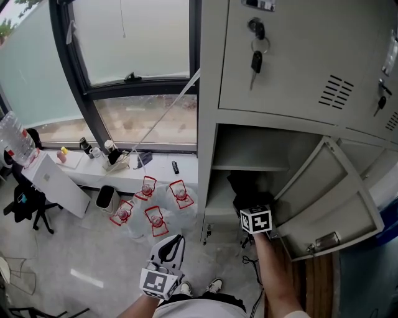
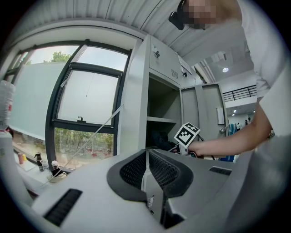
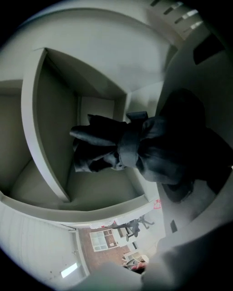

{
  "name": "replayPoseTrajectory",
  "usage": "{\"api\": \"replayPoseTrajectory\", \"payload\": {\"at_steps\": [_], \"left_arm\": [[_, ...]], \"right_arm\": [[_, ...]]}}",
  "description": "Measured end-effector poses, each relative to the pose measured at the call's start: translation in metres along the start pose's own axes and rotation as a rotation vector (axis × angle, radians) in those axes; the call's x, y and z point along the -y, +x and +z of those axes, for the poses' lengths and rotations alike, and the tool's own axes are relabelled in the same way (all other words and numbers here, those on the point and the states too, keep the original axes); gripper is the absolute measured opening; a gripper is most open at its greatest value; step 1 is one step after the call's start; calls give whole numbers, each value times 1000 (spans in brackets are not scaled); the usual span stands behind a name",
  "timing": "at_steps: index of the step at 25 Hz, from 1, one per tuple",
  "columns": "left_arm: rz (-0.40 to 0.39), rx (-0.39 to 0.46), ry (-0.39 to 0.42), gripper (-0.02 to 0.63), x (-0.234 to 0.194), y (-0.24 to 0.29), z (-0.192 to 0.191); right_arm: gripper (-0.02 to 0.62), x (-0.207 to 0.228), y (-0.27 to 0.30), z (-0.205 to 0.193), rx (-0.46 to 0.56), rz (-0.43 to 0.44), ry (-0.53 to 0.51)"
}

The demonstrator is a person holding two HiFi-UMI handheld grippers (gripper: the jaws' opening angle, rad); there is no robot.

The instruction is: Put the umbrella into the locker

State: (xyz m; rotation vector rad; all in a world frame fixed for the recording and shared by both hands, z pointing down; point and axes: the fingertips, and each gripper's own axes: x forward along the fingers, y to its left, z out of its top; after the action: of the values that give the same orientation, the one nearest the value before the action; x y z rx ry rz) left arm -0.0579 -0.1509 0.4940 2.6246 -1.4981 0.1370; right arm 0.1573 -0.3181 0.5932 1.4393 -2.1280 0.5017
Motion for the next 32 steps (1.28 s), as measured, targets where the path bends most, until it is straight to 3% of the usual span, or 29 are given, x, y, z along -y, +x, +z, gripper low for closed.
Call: {"api": "replayPoseTrajectory", "payload": {"at_steps": [10,32], "left_arm": [[2,-8,-11,38,1,3,-4],[35,-36,-19,38,3,2,-10]], "right_arm": [[250,4,12,8,5,-27,0],[253,17,45,46,-47,-78,-166]]}}
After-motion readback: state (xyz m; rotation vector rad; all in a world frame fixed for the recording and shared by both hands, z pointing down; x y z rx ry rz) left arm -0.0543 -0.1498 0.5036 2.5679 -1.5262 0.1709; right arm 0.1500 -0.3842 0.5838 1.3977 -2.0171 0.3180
